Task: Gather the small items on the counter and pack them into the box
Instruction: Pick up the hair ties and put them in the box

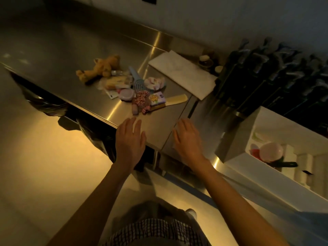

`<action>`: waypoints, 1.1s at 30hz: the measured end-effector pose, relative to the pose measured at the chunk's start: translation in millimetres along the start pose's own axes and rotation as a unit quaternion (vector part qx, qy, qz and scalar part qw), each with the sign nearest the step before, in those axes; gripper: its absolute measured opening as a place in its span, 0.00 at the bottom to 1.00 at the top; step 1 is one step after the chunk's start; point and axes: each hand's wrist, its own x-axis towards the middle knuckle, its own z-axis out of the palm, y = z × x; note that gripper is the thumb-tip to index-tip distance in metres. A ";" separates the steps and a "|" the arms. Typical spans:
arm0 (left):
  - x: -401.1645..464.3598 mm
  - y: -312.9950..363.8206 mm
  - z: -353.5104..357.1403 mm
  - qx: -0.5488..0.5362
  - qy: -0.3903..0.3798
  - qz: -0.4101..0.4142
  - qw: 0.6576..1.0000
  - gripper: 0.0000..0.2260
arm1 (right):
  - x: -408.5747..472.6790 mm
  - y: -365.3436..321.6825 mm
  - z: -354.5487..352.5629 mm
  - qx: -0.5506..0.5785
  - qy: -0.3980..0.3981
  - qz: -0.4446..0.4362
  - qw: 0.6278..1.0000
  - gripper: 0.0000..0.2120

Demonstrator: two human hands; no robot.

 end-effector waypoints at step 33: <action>122.8 -107.5 100.1 -0.034 -0.193 0.023 0.980 0.35 | 169.6 -7.9 132.0 0.100 -0.080 -0.070 0.989 0.27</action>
